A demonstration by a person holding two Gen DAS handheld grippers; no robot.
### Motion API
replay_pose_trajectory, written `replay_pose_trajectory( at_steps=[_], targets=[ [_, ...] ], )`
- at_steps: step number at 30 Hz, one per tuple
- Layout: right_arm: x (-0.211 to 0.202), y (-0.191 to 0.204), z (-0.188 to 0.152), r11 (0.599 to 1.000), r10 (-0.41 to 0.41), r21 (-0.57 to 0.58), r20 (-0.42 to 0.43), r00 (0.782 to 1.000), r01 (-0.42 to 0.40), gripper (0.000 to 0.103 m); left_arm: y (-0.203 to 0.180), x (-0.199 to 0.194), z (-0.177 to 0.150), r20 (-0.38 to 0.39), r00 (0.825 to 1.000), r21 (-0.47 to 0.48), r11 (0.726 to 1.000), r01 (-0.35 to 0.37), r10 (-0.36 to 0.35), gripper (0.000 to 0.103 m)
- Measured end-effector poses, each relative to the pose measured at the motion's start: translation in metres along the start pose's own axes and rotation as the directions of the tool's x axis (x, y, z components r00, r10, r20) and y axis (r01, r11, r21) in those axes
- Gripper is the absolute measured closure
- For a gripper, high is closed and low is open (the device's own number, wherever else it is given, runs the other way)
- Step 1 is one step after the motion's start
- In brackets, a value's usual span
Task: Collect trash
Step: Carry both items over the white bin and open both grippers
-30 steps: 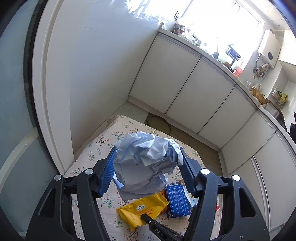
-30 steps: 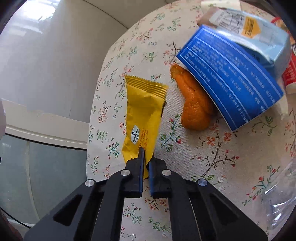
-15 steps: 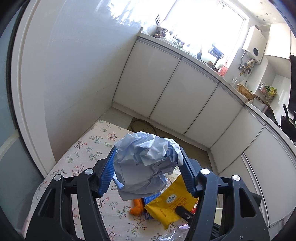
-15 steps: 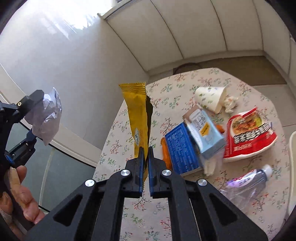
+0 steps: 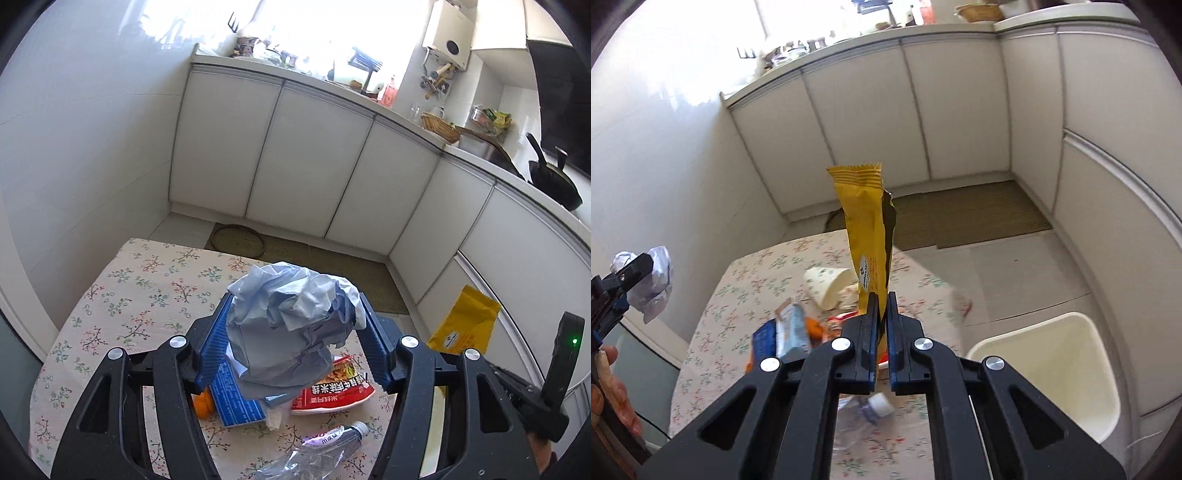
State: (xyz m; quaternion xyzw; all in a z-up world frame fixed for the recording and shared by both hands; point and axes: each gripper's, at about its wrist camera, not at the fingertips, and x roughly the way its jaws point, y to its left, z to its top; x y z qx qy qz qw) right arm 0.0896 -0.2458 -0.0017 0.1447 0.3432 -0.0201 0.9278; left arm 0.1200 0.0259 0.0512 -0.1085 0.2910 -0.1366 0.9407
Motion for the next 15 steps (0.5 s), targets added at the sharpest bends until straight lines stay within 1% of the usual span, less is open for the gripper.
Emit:
replay_pose_trajectory(
  at_steps=[3, 4, 5, 7, 9, 10, 11, 12, 13, 15],
  targets=[
    [-0.003, -0.040, 0.003, 0.997, -0.057, 0.047, -0.001, 0.998, 0.057, 0.099, -0.023, 0.013, -0.010, -0.024, 1.000, 0.045, 0.999, 0.018, -0.017, 0.042],
    [-0.003, -0.054, 0.003, 0.994, -0.088, 0.061, -0.005, 0.996, 0.088, 0.099, -0.033, 0.018, -0.014, -0.034, 0.999, 0.061, 0.998, 0.027, -0.025, 0.042],
    [-0.004, -0.063, 0.003, 0.991, -0.114, 0.069, -0.006, 0.993, 0.114, 0.096, -0.042, 0.022, -0.018, -0.042, 0.999, 0.075, 0.997, 0.034, -0.031, 0.042],
    [-0.004, -0.082, 0.002, 0.984, -0.157, 0.079, -0.012, 0.988, 0.157, 0.094, -0.062, 0.031, -0.027, -0.058, 0.997, 0.110, 0.992, 0.054, -0.048, 0.042],
    [-0.007, -0.102, -0.001, 0.975, -0.195, 0.106, -0.013, 0.981, 0.195, 0.090, -0.080, 0.038, -0.034, -0.073, 0.995, 0.135, 0.987, 0.083, -0.073, 0.042],
    [-0.010, -0.111, 0.000, 0.971, -0.204, 0.121, -0.015, 0.979, 0.204, 0.084, -0.089, 0.042, -0.037, -0.082, 0.992, 0.142, 0.985, 0.103, -0.092, 0.042],
    [-0.015, -0.121, 0.000, 0.968, -0.210, 0.141, -0.011, 0.978, 0.209, 0.067, -0.100, 0.046, -0.041, -0.093, 0.989, 0.145, 0.981, 0.127, -0.114, 0.042],
    [-0.019, -0.127, 0.000, 0.965, -0.213, 0.154, -0.006, 0.977, 0.211, 0.056, -0.108, 0.050, -0.044, -0.104, 0.986, 0.147, 0.978, 0.147, -0.133, 0.042],
    [-0.025, -0.135, 0.000, 0.961, -0.217, 0.177, 0.007, 0.976, 0.212, 0.042, -0.118, 0.055, -0.048, -0.115, 0.982, 0.149, 0.975, 0.167, -0.151, 0.042],
    [-0.038, -0.144, 0.001, 0.953, -0.233, 0.204, 0.033, 0.972, 0.222, 0.041, -0.135, 0.061, -0.053, -0.130, 0.974, 0.146, 0.968, 0.205, -0.187, 0.042]
  ],
)
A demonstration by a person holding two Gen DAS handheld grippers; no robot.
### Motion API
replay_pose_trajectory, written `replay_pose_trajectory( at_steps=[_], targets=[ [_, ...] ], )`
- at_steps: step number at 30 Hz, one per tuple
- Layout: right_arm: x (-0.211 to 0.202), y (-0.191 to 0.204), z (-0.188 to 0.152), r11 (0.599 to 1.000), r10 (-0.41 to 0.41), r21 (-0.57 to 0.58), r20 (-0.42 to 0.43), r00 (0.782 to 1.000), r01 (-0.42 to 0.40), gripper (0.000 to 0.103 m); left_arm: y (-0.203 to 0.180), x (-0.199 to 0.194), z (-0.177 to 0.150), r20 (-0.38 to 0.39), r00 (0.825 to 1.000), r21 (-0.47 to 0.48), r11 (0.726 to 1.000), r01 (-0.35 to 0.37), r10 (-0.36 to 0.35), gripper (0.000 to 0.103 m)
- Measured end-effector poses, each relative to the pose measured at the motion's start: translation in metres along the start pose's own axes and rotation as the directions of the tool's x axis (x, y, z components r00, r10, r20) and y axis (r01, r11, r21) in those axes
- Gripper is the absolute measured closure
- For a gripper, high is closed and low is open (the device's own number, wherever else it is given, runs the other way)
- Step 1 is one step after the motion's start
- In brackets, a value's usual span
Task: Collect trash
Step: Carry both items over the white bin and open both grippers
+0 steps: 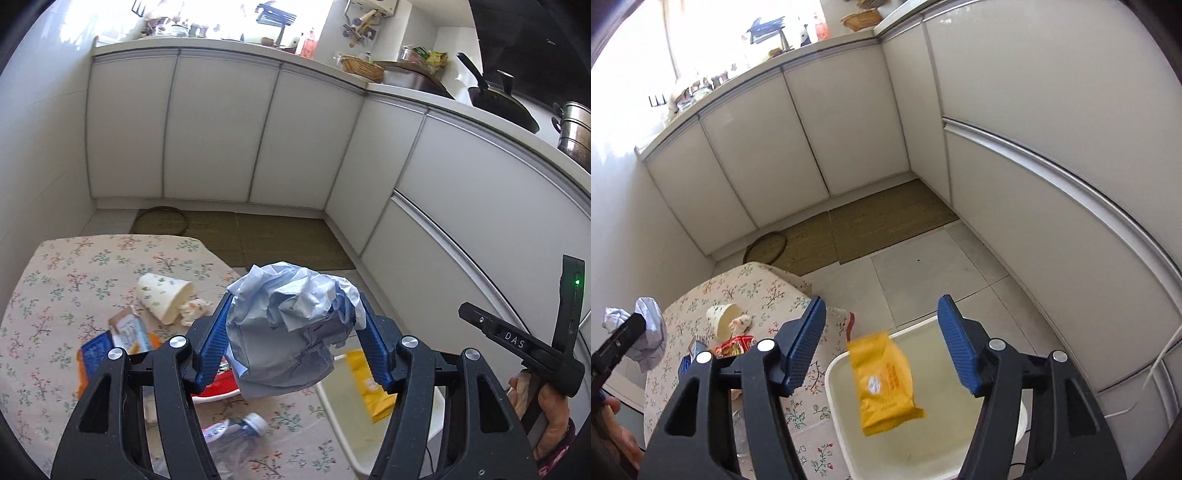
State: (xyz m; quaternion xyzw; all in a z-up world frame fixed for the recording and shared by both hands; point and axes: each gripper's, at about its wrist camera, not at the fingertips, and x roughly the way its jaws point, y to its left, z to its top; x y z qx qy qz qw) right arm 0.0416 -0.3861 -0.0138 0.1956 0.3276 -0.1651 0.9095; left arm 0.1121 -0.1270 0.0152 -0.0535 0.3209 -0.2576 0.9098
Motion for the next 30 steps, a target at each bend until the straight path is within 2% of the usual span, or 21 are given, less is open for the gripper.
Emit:
replay_pose_trajectory(
  at_steps=[4, 6, 8, 11, 13, 15, 17, 21, 25, 30],
  targets=[
    [-0.018, -0.029, 0.007, 0.995, -0.082, 0.055, 0.069, 0.994, 0.079, 0.027, -0.030, 0.020, -0.003, -0.025, 0.996, -0.007, 0.996, 0.087, -0.087, 0.042],
    [-0.022, -0.040, 0.008, 0.988, -0.150, 0.058, 0.097, 0.984, 0.145, 0.026, -0.040, 0.029, -0.007, -0.044, 0.991, -0.011, 0.992, 0.128, -0.129, 0.042],
    [-0.027, -0.049, 0.008, 0.973, -0.229, 0.055, 0.129, 0.965, 0.223, 0.022, -0.051, 0.038, -0.009, -0.061, 0.985, -0.017, 0.987, 0.161, -0.162, 0.042],
    [-0.034, -0.062, 0.009, 0.941, -0.338, 0.067, 0.176, 0.925, 0.331, 0.016, -0.063, 0.050, -0.012, -0.085, 0.971, -0.038, 0.975, 0.219, -0.221, 0.041],
    [-0.039, -0.071, 0.010, 0.925, -0.380, 0.079, 0.197, 0.904, 0.372, 0.013, -0.071, 0.056, -0.014, -0.097, 0.961, -0.047, 0.966, 0.255, -0.258, 0.040],
    [-0.042, -0.074, 0.009, 0.911, -0.412, 0.077, 0.210, 0.887, 0.405, 0.013, -0.078, 0.061, -0.017, -0.105, 0.954, -0.044, 0.960, 0.278, -0.281, 0.033],
    [-0.043, -0.076, 0.008, 0.904, -0.426, 0.072, 0.213, 0.879, 0.421, 0.012, -0.086, 0.065, -0.018, -0.103, 0.956, -0.027, 0.962, 0.272, -0.274, 0.019],
    [-0.045, -0.071, 0.006, 0.897, -0.437, 0.042, 0.236, 0.868, 0.440, 0.010, -0.091, 0.065, -0.019, -0.090, 0.962, -0.001, 0.966, 0.260, -0.259, 0.016],
    [-0.050, -0.062, 0.004, 0.891, -0.442, 0.021, 0.276, 0.854, 0.454, 0.008, -0.093, 0.062, -0.020, -0.073, 0.978, 0.034, 0.979, 0.200, -0.197, 0.013],
    [-0.055, -0.047, 0.003, 0.900, -0.414, -0.001, 0.309, 0.856, 0.436, 0.007, -0.088, 0.055, -0.018, -0.041, 0.992, 0.060, 0.991, 0.120, -0.118, 0.007]
  ],
)
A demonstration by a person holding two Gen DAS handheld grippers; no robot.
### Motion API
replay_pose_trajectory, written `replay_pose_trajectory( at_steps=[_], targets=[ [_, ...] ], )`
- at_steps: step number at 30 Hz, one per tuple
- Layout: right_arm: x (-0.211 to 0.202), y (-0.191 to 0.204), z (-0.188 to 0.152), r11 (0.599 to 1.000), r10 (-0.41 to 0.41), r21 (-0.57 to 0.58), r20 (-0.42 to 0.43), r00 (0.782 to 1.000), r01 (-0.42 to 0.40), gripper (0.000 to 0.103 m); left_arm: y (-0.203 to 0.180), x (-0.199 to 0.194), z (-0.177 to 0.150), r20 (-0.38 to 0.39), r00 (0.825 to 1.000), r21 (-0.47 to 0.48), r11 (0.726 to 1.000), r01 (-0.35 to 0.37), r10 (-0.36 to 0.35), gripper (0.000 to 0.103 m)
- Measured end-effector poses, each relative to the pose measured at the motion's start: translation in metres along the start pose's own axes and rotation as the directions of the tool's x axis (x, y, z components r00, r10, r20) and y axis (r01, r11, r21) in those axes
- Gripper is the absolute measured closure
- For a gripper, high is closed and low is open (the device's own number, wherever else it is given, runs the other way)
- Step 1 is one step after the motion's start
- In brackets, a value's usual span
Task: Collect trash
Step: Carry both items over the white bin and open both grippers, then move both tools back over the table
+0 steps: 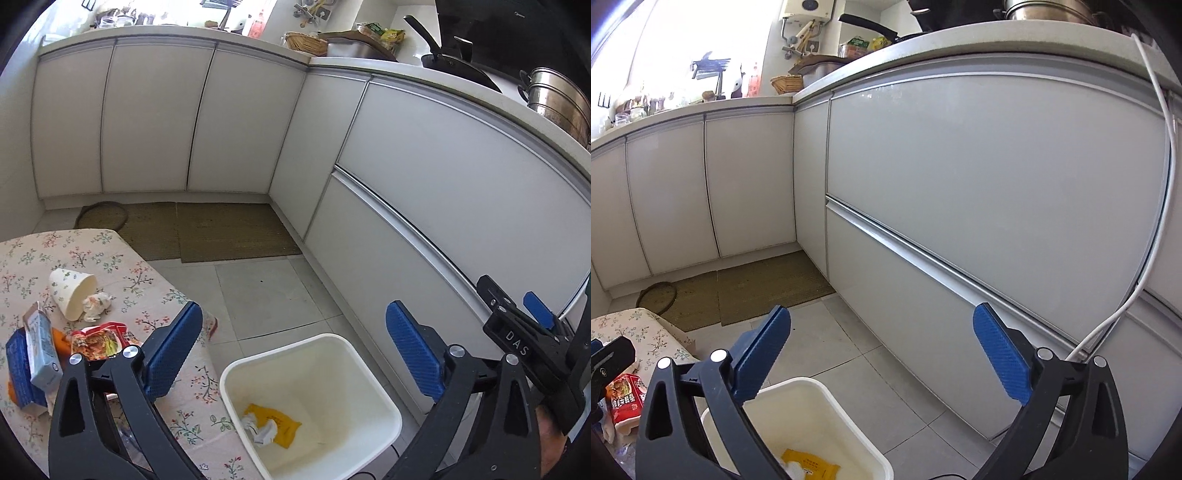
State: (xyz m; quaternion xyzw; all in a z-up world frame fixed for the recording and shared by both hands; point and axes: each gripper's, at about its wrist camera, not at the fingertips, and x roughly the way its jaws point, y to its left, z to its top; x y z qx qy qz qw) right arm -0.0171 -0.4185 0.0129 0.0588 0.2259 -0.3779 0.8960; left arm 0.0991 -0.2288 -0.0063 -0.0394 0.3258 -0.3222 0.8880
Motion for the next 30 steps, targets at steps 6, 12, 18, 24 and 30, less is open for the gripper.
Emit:
replay_pose_trajectory(
  at_steps=[6, 12, 18, 24, 30],
  targets=[
    [-0.013, 0.023, -0.001, 0.998, 0.046, -0.045, 0.015, 0.999, -0.045, 0.007, 0.009, -0.018, 0.002, 0.037, 0.992, 0.014, 0.993, -0.118, 0.117, 0.007],
    [-0.027, 0.050, -0.002, 0.992, 0.103, -0.074, 0.019, 0.994, -0.102, 0.007, 0.029, -0.036, 0.001, 0.049, 0.978, 0.001, 0.979, -0.205, 0.205, 0.007],
    [-0.042, 0.081, -0.008, 0.981, 0.163, -0.113, 0.012, 0.987, -0.160, 0.007, 0.058, -0.054, -0.001, 0.038, 0.963, -0.056, 0.962, -0.266, 0.268, 0.007],
    [-0.056, 0.114, -0.016, 0.965, 0.216, -0.157, 0.005, 0.976, -0.212, 0.007, 0.086, -0.075, -0.003, 0.044, 0.940, -0.090, 0.939, -0.333, 0.338, 0.007],
    [-0.065, 0.144, -0.018, 0.948, 0.272, -0.170, -0.008, 0.962, -0.269, 0.007, 0.108, -0.094, -0.007, 0.044, 0.908, -0.101, 0.906, -0.411, 0.417, 0.007]
  ],
)
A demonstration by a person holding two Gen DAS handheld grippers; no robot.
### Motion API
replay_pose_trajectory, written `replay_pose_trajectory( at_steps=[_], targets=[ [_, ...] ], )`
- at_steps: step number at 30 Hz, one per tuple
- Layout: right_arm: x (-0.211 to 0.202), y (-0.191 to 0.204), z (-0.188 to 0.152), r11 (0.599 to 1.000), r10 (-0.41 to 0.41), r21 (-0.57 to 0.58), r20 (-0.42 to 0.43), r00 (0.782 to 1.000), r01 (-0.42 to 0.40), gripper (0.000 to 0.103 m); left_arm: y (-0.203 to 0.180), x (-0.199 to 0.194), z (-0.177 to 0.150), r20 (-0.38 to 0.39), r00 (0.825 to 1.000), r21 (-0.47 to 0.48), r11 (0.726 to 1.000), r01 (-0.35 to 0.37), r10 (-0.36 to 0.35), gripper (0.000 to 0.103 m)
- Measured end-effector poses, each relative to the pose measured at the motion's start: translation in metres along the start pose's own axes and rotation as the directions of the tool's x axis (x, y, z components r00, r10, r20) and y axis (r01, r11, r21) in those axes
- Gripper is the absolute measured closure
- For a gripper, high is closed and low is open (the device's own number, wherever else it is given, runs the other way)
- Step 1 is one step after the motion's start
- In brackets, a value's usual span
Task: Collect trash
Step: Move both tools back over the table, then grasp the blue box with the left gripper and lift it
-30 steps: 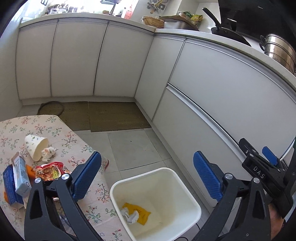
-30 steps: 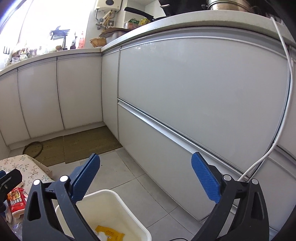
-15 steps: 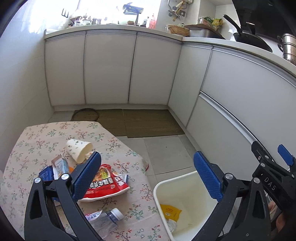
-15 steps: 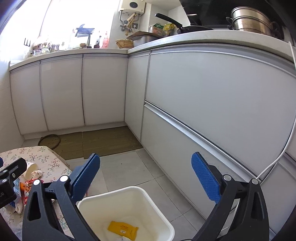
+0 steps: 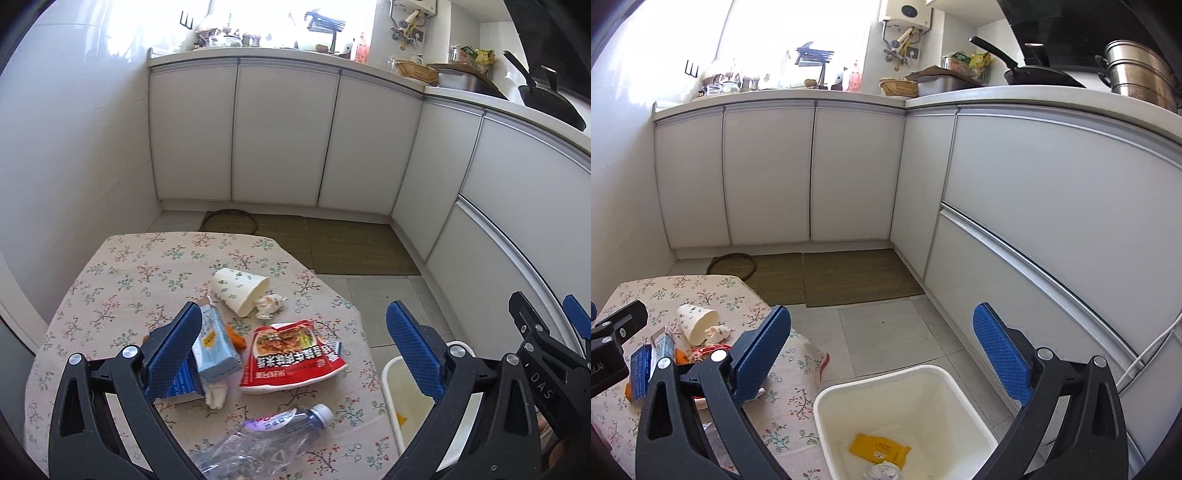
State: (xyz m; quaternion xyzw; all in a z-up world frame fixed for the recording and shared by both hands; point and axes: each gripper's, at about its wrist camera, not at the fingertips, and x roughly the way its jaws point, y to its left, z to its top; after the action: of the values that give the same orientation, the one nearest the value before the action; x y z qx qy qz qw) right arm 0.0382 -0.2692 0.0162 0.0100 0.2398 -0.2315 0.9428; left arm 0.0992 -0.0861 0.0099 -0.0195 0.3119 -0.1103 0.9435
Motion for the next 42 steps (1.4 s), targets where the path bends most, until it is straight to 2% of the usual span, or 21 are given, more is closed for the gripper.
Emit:
replay_pose_trajectory(
  at_steps=[8, 15, 21, 28, 33, 39, 42],
  targets=[
    [-0.007, 0.052, -0.001, 0.996, 0.086, -0.025, 0.011, 0.996, -0.086, 0.007, 0.041, -0.007, -0.001, -0.015, 0.996, -0.035, 0.996, -0.086, 0.085, 0.007],
    [-0.008, 0.091, -0.006, 0.988, 0.143, -0.060, -0.002, 0.990, -0.143, 0.007, 0.074, -0.008, -0.005, -0.034, 0.984, -0.038, 0.983, -0.178, 0.177, 0.007],
    [-0.003, 0.119, -0.010, 0.980, 0.180, -0.081, -0.029, 0.983, -0.182, 0.007, 0.106, -0.002, -0.011, -0.084, 0.973, -0.072, 0.973, -0.219, 0.213, 0.007],
    [0.009, 0.154, -0.021, 0.967, 0.216, -0.113, -0.098, 0.971, -0.227, 0.007, 0.141, 0.006, -0.018, -0.141, 0.962, -0.117, 0.961, -0.249, 0.232, 0.007],
    [0.020, 0.170, -0.029, 0.962, 0.248, -0.081, -0.156, 0.956, -0.262, 0.007, 0.171, 0.024, -0.028, -0.238, 0.950, -0.187, 0.950, -0.249, 0.202, 0.007],
    [0.033, 0.179, -0.032, 0.961, 0.254, -0.057, -0.197, 0.947, -0.270, 0.007, 0.204, 0.055, -0.046, -0.378, 0.920, -0.327, 0.915, -0.236, 0.103, 0.007],
    [0.038, 0.178, -0.032, 0.962, 0.258, -0.034, -0.215, 0.942, -0.271, 0.007, 0.214, 0.067, -0.053, -0.412, 0.909, -0.383, 0.895, -0.230, 0.057, 0.007]
  ],
)
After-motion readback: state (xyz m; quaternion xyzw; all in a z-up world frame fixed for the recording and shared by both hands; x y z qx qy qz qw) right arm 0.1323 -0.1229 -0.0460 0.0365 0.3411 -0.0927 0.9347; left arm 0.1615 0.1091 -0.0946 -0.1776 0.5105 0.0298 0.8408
